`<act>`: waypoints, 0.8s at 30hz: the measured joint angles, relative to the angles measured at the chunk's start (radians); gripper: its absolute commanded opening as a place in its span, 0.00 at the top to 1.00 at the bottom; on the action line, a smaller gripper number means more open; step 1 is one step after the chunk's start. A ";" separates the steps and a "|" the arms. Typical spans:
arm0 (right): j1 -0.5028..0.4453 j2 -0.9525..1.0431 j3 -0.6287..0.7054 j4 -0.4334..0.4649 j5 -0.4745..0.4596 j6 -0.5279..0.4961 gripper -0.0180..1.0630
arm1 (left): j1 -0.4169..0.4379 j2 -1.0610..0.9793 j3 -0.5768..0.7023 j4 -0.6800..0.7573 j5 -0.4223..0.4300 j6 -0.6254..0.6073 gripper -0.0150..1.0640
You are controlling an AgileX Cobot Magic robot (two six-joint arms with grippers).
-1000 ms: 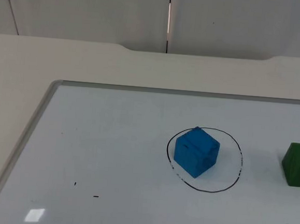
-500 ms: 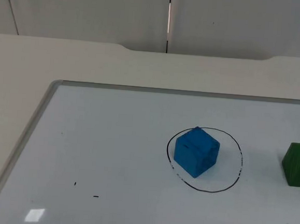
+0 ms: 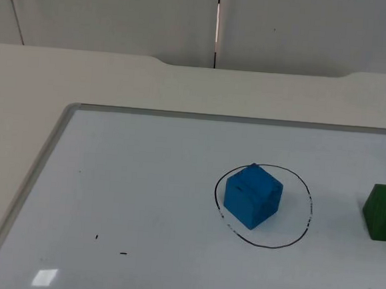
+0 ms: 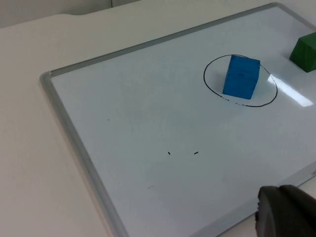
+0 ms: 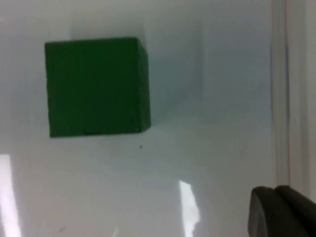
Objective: Push the two cubes into the marked area.
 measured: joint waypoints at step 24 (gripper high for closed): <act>0.000 0.258 -0.002 0.010 -0.307 0.072 0.98 | 0.000 0.000 0.000 0.000 0.000 0.000 0.99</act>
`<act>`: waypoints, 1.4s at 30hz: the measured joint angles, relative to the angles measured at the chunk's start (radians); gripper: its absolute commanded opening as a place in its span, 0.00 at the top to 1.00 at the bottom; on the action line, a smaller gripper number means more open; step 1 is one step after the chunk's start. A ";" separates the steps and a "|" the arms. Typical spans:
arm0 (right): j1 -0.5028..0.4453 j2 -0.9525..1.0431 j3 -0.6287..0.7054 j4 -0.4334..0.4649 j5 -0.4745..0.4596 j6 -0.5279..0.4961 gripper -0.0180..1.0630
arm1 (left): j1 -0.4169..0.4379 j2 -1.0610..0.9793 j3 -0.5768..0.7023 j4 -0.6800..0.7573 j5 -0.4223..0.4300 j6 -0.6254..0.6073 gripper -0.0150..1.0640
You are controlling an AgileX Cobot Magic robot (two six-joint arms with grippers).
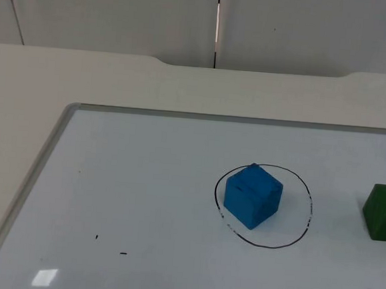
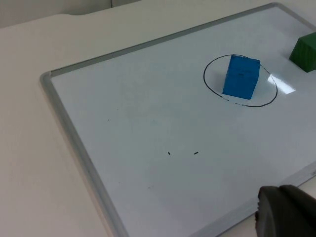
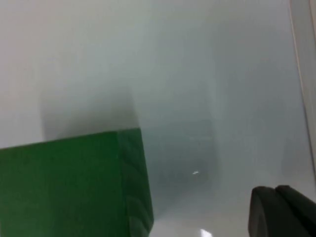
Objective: Push the two cubes into the marked area.
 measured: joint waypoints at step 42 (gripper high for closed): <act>0.062 0.046 -0.010 0.110 -0.080 0.120 0.98 | 0.000 0.000 0.000 0.000 0.000 0.000 0.99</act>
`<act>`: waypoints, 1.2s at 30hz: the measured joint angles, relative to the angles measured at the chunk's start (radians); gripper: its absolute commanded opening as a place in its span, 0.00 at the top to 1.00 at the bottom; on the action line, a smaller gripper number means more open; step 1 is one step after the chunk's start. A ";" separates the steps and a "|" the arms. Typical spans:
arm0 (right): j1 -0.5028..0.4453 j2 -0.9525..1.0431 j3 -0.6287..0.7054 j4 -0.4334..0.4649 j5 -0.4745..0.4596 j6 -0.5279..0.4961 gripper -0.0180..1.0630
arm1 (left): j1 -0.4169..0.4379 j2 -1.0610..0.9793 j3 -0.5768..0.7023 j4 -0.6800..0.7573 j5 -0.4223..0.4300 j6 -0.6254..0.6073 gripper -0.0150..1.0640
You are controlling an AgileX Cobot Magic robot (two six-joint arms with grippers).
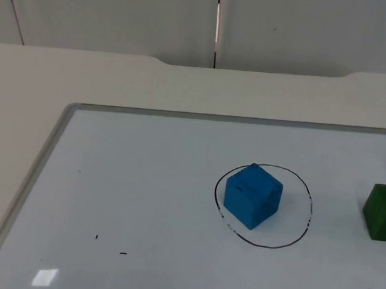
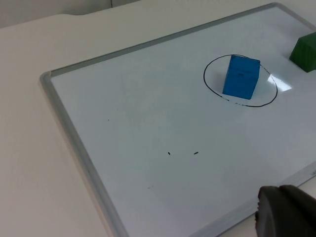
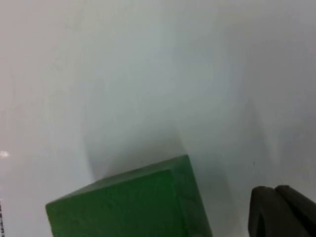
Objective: Push the two cubes into the marked area.
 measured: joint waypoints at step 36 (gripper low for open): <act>0.106 0.002 0.000 -0.004 0.014 0.090 0.98 | 0.000 0.000 0.000 0.000 0.000 0.000 0.99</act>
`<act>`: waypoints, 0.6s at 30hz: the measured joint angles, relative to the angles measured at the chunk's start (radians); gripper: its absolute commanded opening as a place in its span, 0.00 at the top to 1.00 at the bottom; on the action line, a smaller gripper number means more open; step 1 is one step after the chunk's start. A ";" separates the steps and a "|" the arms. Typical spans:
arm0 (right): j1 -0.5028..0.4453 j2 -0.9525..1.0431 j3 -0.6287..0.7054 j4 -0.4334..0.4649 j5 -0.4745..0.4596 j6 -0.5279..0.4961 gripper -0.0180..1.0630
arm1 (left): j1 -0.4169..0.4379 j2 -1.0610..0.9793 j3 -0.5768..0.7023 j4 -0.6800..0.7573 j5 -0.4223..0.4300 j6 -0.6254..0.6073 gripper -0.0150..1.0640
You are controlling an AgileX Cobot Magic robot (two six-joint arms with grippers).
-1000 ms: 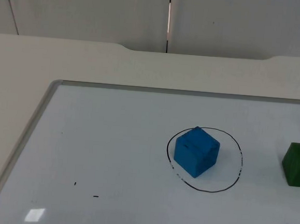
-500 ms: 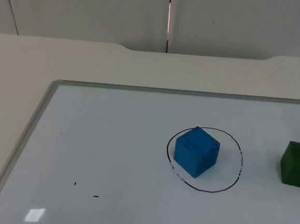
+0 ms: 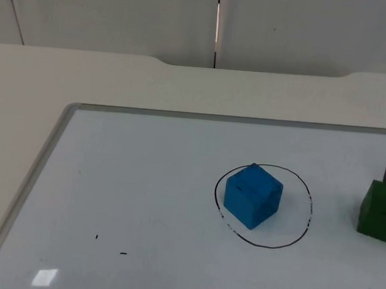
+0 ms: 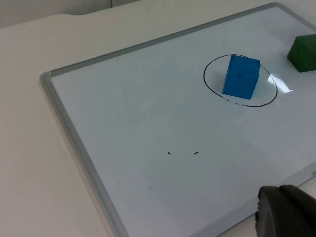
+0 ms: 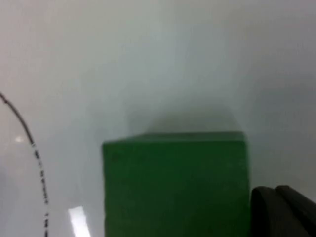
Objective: Push the two cubes into the marked area.
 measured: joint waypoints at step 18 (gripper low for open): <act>0.044 0.013 0.000 0.002 -0.068 0.045 0.98 | 0.000 0.000 0.000 0.000 0.000 0.000 0.99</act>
